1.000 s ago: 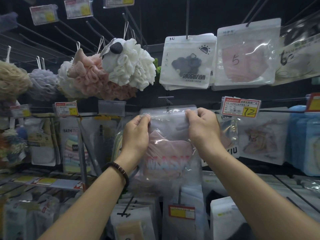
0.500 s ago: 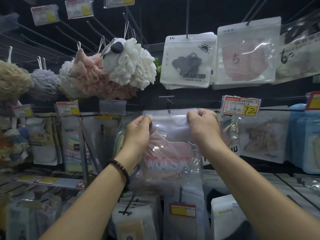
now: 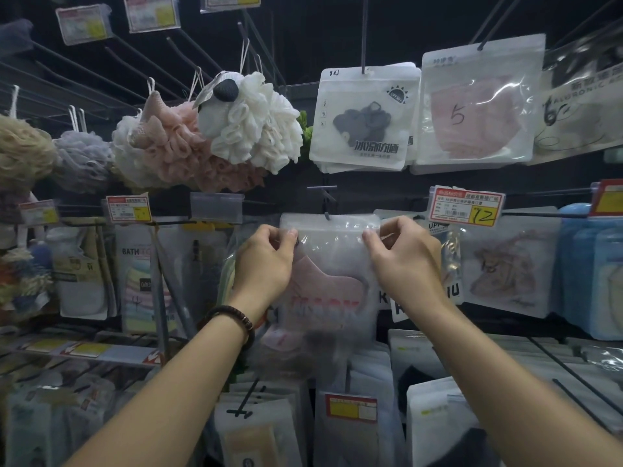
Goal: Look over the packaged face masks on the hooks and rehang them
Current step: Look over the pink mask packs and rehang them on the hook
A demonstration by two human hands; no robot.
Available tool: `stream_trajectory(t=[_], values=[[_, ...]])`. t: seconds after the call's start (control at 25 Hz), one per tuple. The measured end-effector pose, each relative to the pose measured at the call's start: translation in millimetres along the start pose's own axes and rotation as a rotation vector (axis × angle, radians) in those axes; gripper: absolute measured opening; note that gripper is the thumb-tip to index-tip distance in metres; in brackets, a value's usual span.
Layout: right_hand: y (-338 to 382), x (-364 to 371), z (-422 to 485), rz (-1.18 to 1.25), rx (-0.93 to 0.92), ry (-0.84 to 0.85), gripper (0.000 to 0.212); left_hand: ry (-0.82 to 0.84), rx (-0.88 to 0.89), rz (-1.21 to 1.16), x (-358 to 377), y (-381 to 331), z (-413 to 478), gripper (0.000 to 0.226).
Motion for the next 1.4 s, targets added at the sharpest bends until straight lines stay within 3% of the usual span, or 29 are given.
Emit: stream_trajectory(t=[0.2,0.36,0.52,0.6,0.72,0.8,0.88,0.96,1.12,1.28,1.4], values=[[-4.1,0.0,-13.4,0.004,-0.047,-0.07,0.026,-0.009,0.065,0.004,-5.2,16.2,-4.5,0.023],[-5.2,0.1,-53.3,0.055,-0.062,-0.019,0.02,-0.027,0.122,0.014,-22.4,27.1,-30.4,0.021],[-4.9,-0.2,-126.2,0.195,-0.045,0.032,0.018,0.07,0.111,0.119,-33.6,65.5,-72.6,0.017],[-7.9,21.2,-162.7,0.336,0.072,0.2,0.017,0.142,0.139,0.206,-36.3,92.9,-89.0,0.016],[-8.6,82.6,-219.8,0.384,0.229,0.596,0.019,0.271,0.212,0.308,-33.4,125.8,-100.2,0.015],[-4.4,118.2,-248.6,0.372,0.307,0.819,0.04,0.346,0.261,0.365,-25.9,134.5,-99.6,0.025],[2.6,139.0,-262.0,0.403,0.382,0.918,0.066,0.43,0.282,0.37,-16.3,135.1,-95.1,0.034],[7.3,149.4,-262.7,0.448,0.458,0.915,0.08,0.502,0.296,0.37,-8.0,133.0,-90.3,0.04],[2.8,160.2,-254.0,0.456,0.493,0.811,0.08,0.573,0.269,0.345,-2.3,138.9,-78.1,0.043],[6.0,159.6,-250.2,0.506,0.505,0.772,0.048,0.65,0.245,0.295,-2.7,142.8,-74.1,0.038],[7.4,159.6,-248.9,0.516,0.526,0.762,0.034,0.716,0.339,0.444,1.7,143.2,-75.6,0.036]])
Point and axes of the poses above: each hand's wrist, its own z-axis towards the middle knuckle, its own x-axis out of the palm, y = z × x, the point moved 7 cm from there along z, towards the middle knuckle, and after that the axes turned 15 degrees about -z, right-handed, at the moved point
